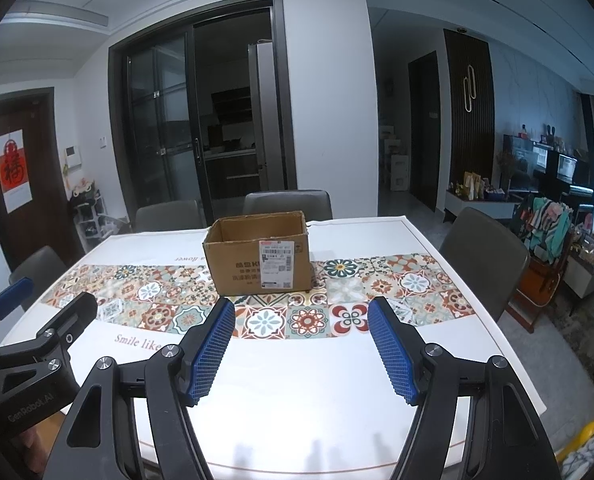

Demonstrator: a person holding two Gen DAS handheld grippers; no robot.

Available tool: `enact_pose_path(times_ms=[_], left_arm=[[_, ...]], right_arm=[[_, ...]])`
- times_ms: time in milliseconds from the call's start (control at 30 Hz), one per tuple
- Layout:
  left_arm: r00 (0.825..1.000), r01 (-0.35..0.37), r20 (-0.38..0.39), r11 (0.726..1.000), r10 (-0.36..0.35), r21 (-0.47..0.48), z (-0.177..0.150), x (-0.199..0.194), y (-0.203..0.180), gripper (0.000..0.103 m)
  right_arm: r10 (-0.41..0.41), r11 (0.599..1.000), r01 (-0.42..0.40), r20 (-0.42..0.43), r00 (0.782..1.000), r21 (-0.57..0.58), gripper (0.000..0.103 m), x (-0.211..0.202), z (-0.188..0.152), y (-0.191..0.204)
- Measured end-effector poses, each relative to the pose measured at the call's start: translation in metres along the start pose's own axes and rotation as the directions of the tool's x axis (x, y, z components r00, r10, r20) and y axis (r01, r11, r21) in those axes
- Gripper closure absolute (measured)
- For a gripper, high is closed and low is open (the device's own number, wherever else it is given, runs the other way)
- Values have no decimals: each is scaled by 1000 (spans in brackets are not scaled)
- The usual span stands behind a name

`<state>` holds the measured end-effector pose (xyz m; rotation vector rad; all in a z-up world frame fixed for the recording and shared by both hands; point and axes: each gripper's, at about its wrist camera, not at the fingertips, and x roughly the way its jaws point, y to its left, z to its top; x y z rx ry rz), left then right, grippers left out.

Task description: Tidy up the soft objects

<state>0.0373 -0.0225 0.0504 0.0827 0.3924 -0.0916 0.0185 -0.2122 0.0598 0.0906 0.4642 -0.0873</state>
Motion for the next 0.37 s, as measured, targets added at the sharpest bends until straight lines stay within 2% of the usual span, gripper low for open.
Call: enact_pose_path(times_ms=[367], left_arm=[[1000, 3, -1, 1000, -3, -1, -1, 0, 0, 0]], right_arm=[[-1, 1000, 1, 0, 1000, 0, 33, 0, 0, 0]])
